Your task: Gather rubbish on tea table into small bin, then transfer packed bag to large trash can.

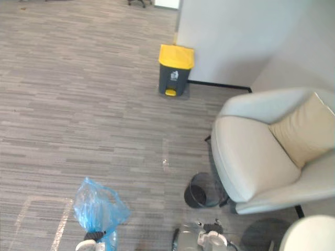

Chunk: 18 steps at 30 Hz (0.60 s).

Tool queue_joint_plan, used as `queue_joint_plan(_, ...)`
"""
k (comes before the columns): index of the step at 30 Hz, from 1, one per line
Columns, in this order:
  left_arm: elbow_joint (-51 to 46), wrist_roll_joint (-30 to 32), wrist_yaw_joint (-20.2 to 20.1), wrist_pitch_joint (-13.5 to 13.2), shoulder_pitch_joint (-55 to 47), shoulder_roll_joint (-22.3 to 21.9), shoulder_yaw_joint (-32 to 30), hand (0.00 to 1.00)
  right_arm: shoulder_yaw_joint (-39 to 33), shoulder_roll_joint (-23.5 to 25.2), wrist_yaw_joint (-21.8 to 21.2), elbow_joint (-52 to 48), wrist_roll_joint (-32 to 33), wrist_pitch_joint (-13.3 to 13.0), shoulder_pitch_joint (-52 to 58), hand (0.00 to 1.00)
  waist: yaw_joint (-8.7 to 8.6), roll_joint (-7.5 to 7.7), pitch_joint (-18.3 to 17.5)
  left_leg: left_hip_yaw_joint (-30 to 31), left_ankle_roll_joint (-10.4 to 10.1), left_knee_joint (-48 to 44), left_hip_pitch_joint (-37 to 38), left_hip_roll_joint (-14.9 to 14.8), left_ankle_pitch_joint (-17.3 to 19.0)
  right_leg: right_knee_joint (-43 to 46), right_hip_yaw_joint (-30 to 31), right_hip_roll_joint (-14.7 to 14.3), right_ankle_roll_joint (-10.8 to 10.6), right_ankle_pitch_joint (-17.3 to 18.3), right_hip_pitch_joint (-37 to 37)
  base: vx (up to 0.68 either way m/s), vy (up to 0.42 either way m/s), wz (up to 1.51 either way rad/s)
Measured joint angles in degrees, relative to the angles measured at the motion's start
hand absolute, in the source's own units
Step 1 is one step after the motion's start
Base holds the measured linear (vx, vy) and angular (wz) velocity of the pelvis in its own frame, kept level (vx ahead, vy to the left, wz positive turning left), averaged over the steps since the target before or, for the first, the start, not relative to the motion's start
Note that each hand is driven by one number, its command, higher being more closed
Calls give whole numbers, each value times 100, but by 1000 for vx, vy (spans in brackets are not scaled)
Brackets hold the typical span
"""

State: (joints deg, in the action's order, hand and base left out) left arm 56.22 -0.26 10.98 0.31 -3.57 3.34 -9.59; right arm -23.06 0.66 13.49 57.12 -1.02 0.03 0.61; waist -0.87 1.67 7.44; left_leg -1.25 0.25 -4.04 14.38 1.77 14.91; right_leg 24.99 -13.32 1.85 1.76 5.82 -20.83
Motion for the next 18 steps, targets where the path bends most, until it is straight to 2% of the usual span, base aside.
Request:
queue_joint_plan(1, -93, 0, 1, -3, -98, -16, -73, 100, 0, 68, -3, -5, -2, -1, 91, 0, 12, 161, -129, 11, -129, -325, -45, 165, 79, -278, -123, -15, 377, -289, 28, 633, -76, 37)
queue_joint_plan(2, -134, 1, 1, 3, -153, -211, -156, 100, 2, 68, -8, -38, -6, 13, 69, 0, 120, -49, -194, -114, -341, -1249, -322, 9, 231, -312, -193, -78, 462, -170, 230, 627, -57, 18)
queue_joint_plan(4, -269, 0, -5, 2, -162, -362, -285, 100, 149, 145, -3, -331, -6, 5, 24, 0, 105, -280, -160, -453, -667, -3268, -1309, -264, 78, -830, -119, -212, 389, -59, 666, 544, -12, 3)
queue_joint_plan(5, -349, -4, -5, -2, -144, -414, -352, 100, 195, 172, -4, -376, 2, 15, -23, 0, 137, -365, -99, -694, -640, -3926, -1519, -479, 96, -984, -80, -308, 392, -16, 919, 581, 6, -10)
queue_joint_plan(6, -401, -6, -3, 0, -109, -446, -430, 100, 272, 235, -4, -383, 102, 28, -95, 0, 163, -366, 9, -990, -469, -4553, -1706, -756, 186, -1130, 8, -370, 387, 109, 1367, 539, 30, -27)
queue_joint_plan(7, -458, -6, -14, 3, -111, -431, -425, 100, 318, 309, -1, -404, 115, 26, -111, 0, 216, -299, 36, -1138, -304, -4810, -1882, -898, 295, -1229, 129, -363, 378, 177, 1679, 509, 47, -33)
queue_joint_plan(8, -530, -17, -10, -10, -102, -411, -411, 100, 374, 358, 0, -418, 120, 27, -127, 0, 277, -232, 55, -1232, -218, -4836, -2062, -984, 377, -1317, 220, -317, 348, 212, 1878, 523, 87, -45)
queue_joint_plan(9, -641, -25, -10, -15, -57, -422, -412, 100, 371, 368, 4, -439, 122, 26, -195, 0, 325, -160, 82, -1378, -228, -4623, -2357, -1087, 494, -1383, 314, -219, 338, 221, 2058, 396, 96, -51)
queue_joint_plan(10, -716, -30, -8, -17, -18, -430, -411, 100, 337, 370, 15, -466, 128, 23, -264, 0, 353, -106, 94, -1438, -199, -4167, -2631, -1132, 542, -1400, 394, -82, 305, 239, 2137, 444, 161, -51)
queue_joint_plan(11, -740, -30, -8, -33, 18, -448, -411, 100, 295, 371, 23, -478, 129, 22, -310, 0, 364, -71, 122, -1407, -191, -3755, -2787, -1115, 537, -1427, 475, 30, 222, 288, 2222, 344, 210, -45)
queue_joint_plan(12, -735, -30, -7, -71, 73, -474, -409, 100, 272, 368, 35, -481, 130, 20, -330, 0, 388, -45, 143, -1259, -294, -3072, -2989, -1073, 412, -1454, 587, 189, 6, 419, 2331, 409, 314, -46)
queue_joint_plan(13, -712, -33, -4, -74, 75, -519, -404, 100, 241, 343, 50, -475, 128, 19, -310, 0, 395, -151, 105, -902, -396, -2249, -3052, -1036, 19, -1455, 695, 227, -228, 560, 2401, 323, 321, -61)
queue_joint_plan(14, -688, -37, -1, -87, 49, -626, -403, 100, 241, 304, 52, -438, 127, 26, -247, 0, 424, -299, 43, -692, -524, -1910, -3035, -1051, -745, -1426, 850, 204, -487, 728, 2416, 317, 378, -52)
queue_joint_plan(16, -599, -38, 10, -84, 76, -561, -410, 100, 353, 321, 39, -347, 115, 85, -171, 0, 404, -118, -85, -1041, -324, -1979, -2896, -762, -373, -1281, 1187, 587, -545, 822, 2410, 398, 426, -45)
queue_joint_plan(18, -601, -43, 14, -91, 76, -553, -412, 100, 360, 336, 40, -363, 109, 100, -167, 0, 488, -57, -105, -1358, -192, -1977, -2680, -671, -151, -895, 1399, 764, -599, 771, 2259, 364, 355, -77)
